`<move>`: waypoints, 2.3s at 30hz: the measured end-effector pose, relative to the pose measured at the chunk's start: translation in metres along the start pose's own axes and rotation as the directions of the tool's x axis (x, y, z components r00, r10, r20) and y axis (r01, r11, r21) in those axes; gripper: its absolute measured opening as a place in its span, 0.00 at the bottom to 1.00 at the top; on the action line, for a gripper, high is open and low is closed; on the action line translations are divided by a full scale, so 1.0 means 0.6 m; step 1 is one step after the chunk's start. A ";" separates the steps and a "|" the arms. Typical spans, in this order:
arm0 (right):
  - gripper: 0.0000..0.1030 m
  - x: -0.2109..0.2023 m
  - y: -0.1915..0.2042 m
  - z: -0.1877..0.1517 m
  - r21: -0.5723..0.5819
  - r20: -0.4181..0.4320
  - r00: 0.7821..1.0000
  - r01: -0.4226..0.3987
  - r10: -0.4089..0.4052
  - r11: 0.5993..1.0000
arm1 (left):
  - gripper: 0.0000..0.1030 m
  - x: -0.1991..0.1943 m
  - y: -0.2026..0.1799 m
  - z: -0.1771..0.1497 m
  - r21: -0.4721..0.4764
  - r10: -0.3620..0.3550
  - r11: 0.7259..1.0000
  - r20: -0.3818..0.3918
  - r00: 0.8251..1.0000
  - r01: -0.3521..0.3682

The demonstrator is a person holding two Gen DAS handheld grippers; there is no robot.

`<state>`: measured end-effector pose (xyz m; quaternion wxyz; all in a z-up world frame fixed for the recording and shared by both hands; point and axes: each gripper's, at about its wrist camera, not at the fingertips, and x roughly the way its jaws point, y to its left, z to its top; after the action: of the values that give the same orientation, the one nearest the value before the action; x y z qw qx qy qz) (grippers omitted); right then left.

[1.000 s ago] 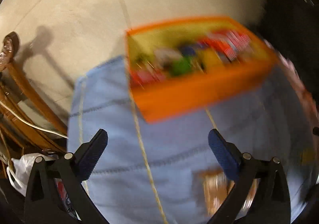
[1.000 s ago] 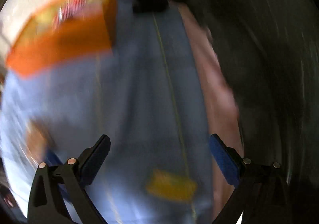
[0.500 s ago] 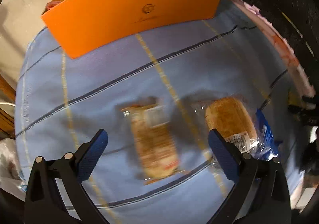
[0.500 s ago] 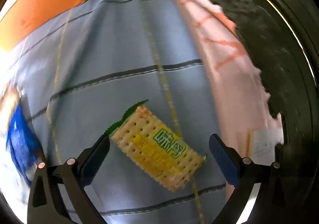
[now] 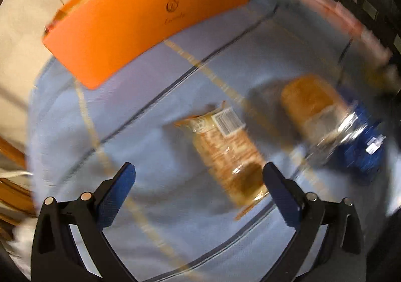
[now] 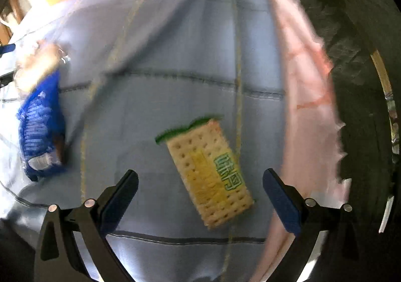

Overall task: Organize snacks
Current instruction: 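Grasp the barcoded bread pack with the left tool while the right tool grasps the WEIDAN cracker pack, then carry both snacks over the orange box and open both tools to drop them, then grasp the round wrapped bread with the left tool while the right tool grasps the blue snack bag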

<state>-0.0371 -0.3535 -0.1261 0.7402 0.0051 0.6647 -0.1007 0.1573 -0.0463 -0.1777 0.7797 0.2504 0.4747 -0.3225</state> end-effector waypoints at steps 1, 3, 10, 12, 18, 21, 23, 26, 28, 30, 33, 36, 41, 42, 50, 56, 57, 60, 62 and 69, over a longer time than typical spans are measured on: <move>0.97 0.013 -0.005 -0.001 0.026 -0.014 1.000 -0.023 0.024 0.999 | 0.96 0.008 0.005 0.001 -0.042 -0.032 0.999 -0.018 0.999 0.031; 0.97 0.027 -0.015 -0.004 0.062 -0.032 0.999 -0.035 0.037 0.997 | 0.96 0.035 0.010 -0.004 -0.112 -0.081 0.991 -0.079 0.994 0.072; 0.82 0.030 -0.059 -0.027 0.313 0.031 0.999 -0.042 0.034 0.949 | 0.75 0.025 -0.009 -0.012 -0.089 0.016 0.996 0.031 0.999 -0.013; 0.48 0.018 -0.068 -0.038 0.364 0.060 0.998 -0.038 0.018 0.931 | 0.42 0.014 -0.009 -0.010 -0.099 0.030 0.995 0.065 0.997 -0.023; 0.45 -0.007 -0.030 -0.054 0.415 0.085 0.996 -0.044 0.010 0.909 | 0.33 0.001 -0.052 -0.019 -0.051 0.100 0.994 0.062 0.993 -0.097; 0.45 -0.022 -0.040 -0.061 0.495 0.142 0.985 -0.156 0.097 0.855 | 0.33 -0.016 -0.048 -0.031 -0.092 0.076 0.993 0.058 0.995 -0.070; 0.45 -0.043 -0.030 -0.060 0.471 0.146 0.988 -0.122 0.059 0.874 | 0.33 -0.034 -0.044 -0.040 -0.104 0.093 0.991 0.063 0.994 -0.086; 0.46 -0.093 -0.022 -0.056 0.462 0.226 0.970 -0.190 0.093 0.867 | 0.33 -0.062 -0.040 -0.041 -0.174 0.101 0.981 0.053 0.993 -0.090; 0.46 -0.127 -0.012 -0.051 0.439 0.286 0.952 -0.232 0.110 0.868 | 0.34 -0.104 -0.034 -0.041 -0.242 0.083 0.969 0.087 0.993 -0.059; 0.46 -0.147 -0.008 -0.019 0.432 0.315 0.941 -0.259 0.125 0.864 | 0.34 -0.165 -0.033 -0.034 -0.293 0.091 0.955 0.174 0.981 -0.036; 0.46 -0.169 0.006 0.020 0.396 0.374 0.906 -0.347 0.196 0.850 | 0.34 -0.226 -0.025 -0.009 -0.352 0.070 0.936 0.247 0.966 0.022; 0.46 -0.191 0.051 0.078 0.355 0.356 0.931 -0.221 0.087 0.908 | 0.34 -0.259 -0.015 0.016 -0.360 0.064 0.932 0.282 0.957 0.044; 0.46 -0.222 0.091 0.141 0.274 0.409 0.905 -0.242 0.115 0.931 | 0.34 -0.255 0.000 0.070 -0.328 0.161 0.942 0.262 0.952 -0.069; 0.46 -0.230 0.097 0.155 0.254 0.423 0.900 -0.230 0.106 0.940 | 0.34 -0.248 0.008 0.080 -0.340 0.156 0.938 0.248 0.956 -0.065; 0.46 -0.274 0.111 0.368 0.128 0.537 0.838 -0.198 0.100 0.972 | 0.34 -0.192 0.124 0.253 -0.361 0.360 0.894 0.222 0.906 -0.267; 0.46 -0.249 0.128 0.519 0.102 0.521 0.841 -0.231 0.146 0.968 | 0.34 -0.160 0.190 0.337 -0.404 0.381 0.870 0.183 0.906 -0.284; 0.46 -0.240 0.129 0.538 0.103 0.511 0.844 -0.247 0.162 0.963 | 0.34 -0.157 0.193 0.341 -0.403 0.380 0.871 0.184 0.907 -0.283; 0.46 -0.230 0.128 0.558 0.113 0.511 0.848 -0.229 0.141 0.967 | 0.34 -0.142 0.193 0.347 -0.396 0.361 0.879 0.184 0.914 -0.267; 0.63 -0.220 0.128 0.568 0.085 0.486 0.855 -0.250 0.179 0.965 | 0.38 -0.137 0.196 0.348 -0.409 0.356 0.877 0.199 0.913 -0.253; 0.97 -0.232 0.103 0.523 0.092 0.493 0.868 -0.127 0.066 0.988 | 0.96 -0.139 0.189 0.331 -0.420 0.419 0.859 0.250 0.873 -0.292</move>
<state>0.2675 -0.3177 0.0399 0.8864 0.0577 0.4479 -0.1017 0.3278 -0.0867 -0.0086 0.9276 0.1258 0.3331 -0.1133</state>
